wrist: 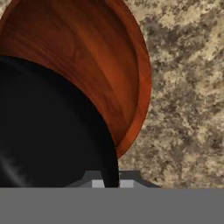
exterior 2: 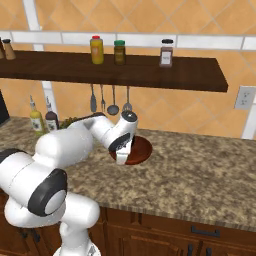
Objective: Pick up the bowls on the counter and stack them on top of one another in the open cabinet. Place the smaller bowl on top of the larger bowl.
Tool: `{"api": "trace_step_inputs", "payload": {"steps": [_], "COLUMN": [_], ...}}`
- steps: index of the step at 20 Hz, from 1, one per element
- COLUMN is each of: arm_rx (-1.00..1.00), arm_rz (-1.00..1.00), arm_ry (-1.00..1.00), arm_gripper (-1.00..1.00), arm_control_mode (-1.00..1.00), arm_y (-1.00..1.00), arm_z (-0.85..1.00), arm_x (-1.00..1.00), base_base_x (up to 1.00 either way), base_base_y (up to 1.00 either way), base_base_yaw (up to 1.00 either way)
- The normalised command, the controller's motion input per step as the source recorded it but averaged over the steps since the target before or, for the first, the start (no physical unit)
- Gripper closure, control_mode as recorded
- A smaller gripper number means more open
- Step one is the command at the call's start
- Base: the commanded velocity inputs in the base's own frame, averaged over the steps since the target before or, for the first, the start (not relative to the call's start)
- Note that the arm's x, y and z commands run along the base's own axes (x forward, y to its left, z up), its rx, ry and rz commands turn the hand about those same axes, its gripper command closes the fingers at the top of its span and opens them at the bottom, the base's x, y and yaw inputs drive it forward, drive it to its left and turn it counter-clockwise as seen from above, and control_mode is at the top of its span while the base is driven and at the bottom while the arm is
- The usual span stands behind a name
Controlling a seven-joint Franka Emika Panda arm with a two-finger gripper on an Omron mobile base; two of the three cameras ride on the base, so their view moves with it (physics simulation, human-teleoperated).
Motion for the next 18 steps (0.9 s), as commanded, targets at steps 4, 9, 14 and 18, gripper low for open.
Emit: {"api": "trace_step_inputs", "payload": {"steps": [4,9,14,18], "arm_rx": [0.00,0.00,0.00,-0.02], "arm_rz": [0.00,0.00,0.00,0.00], "arm_ry": [0.10,0.01,0.00,-0.04], "arm_gripper": [1.00,1.00,1.00,1.00], "arm_control_mode": [-1.00,-1.00,-1.00,-1.00], "arm_y": [-0.62,-0.12,0.04,0.00], "arm_z": [-0.32,-0.51,-0.41,-0.05], "arm_x": [0.17,0.23,0.08,0.42], "base_base_x": [0.00,0.00,0.00,0.00], "base_base_y": [0.00,0.00,0.00,0.00], "base_base_yaw": [0.00,0.00,0.00,0.00]}}
